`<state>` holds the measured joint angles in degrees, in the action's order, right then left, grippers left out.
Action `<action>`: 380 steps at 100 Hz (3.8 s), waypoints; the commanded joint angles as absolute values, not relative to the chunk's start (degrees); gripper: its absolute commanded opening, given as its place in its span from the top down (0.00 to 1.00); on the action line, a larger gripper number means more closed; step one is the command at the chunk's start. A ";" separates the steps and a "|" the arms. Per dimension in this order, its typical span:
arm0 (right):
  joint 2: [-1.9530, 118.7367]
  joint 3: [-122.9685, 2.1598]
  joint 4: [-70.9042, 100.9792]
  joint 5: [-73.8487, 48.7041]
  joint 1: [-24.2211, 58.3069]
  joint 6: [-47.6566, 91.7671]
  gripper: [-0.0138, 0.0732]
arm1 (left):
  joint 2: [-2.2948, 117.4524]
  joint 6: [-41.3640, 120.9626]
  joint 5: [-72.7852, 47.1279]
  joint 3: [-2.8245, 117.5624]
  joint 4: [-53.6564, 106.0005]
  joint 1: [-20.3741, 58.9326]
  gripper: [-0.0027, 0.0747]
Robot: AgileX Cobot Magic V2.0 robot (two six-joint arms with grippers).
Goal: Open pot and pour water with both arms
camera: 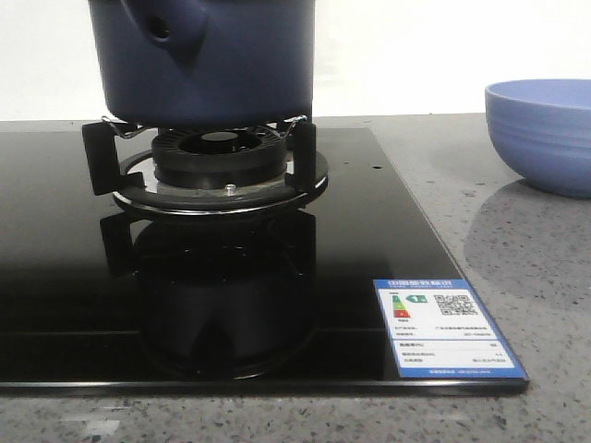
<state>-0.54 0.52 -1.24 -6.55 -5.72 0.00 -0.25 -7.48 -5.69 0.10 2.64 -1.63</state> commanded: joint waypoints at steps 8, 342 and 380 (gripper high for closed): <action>-1.55 1.96 -1.49 -1.24 -5.61 0.00 0.89 | -1.71 -8.09 -1.52 -1.90 3.15 -1.31 0.99; 21.68 -32.73 24.89 -22.66 5.14 23.11 0.29 | 78.70 72.90 -35.37 70.34 74.51 17.03 0.37; 21.68 -32.73 24.89 -22.66 5.14 23.11 0.29 | 81.24 82.50 -37.60 70.73 75.41 17.03 0.37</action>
